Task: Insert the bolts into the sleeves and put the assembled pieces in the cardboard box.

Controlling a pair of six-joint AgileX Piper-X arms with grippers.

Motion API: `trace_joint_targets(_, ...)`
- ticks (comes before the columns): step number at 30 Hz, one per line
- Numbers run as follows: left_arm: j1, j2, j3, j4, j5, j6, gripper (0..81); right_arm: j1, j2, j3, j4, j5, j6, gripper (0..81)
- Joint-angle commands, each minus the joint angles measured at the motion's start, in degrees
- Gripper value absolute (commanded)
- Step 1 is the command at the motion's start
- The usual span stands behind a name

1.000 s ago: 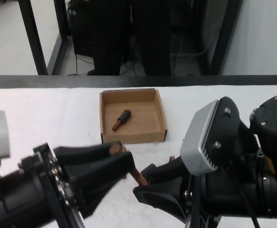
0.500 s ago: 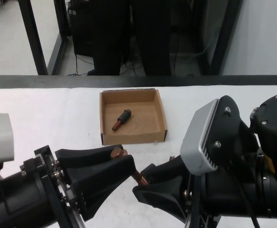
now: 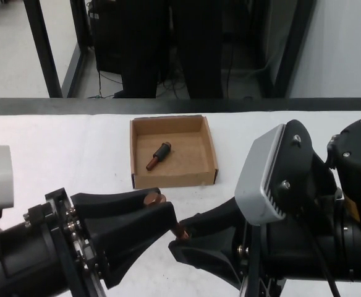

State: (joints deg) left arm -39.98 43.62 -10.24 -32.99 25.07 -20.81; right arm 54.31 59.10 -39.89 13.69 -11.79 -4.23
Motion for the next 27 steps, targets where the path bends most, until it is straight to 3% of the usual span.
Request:
trace_joint_targets(1, -0.1, -0.2, -0.1, 0.7, 6.4, 0.2, 0.8, 0.0, -0.7, -2.1, -3.4, 0.2, 0.0, 0.3)
trace_joint_targets(8, -0.1, -0.2, -0.1, 0.7, 13.3, 0.2, 0.8, 0.0, -0.7, -2.1, -3.4, 0.2, 0.0, 0.3)
trace_joint_targets(13, -0.1, -0.2, -0.1, 0.7, 13.7, 0.4, 0.4, 0.0, -0.7, -2.1, -3.4, 0.2, 0.0, 0.3)
trace_joint_targets(17, -0.1, -0.2, -0.1, 0.7, 14.1, 0.7, 17.9, 0.0, -0.7, -2.1, -3.4, 0.2, 0.0, 0.3)
trace_joint_targets(21, -0.1, -0.2, -0.1, 0.7, 13.9, 0.2, 54.4, 0.0, -0.7, -2.1, -3.4, 0.2, 0.0, 0.3)
trace_joint_targets(23, 0.0, -0.2, -0.1, 1.3, 13.8, -1.5, 58.5, 0.0, -0.7, -2.1, -3.4, 0.2, 0.0, 0.3)
trace_joint_targets(27, 0.1, -0.2, -0.1, 3.0, 13.7, -1.1, 54.2, 0.0, -0.7, -2.1, -3.4, 0.4, 0.0, 0.3)
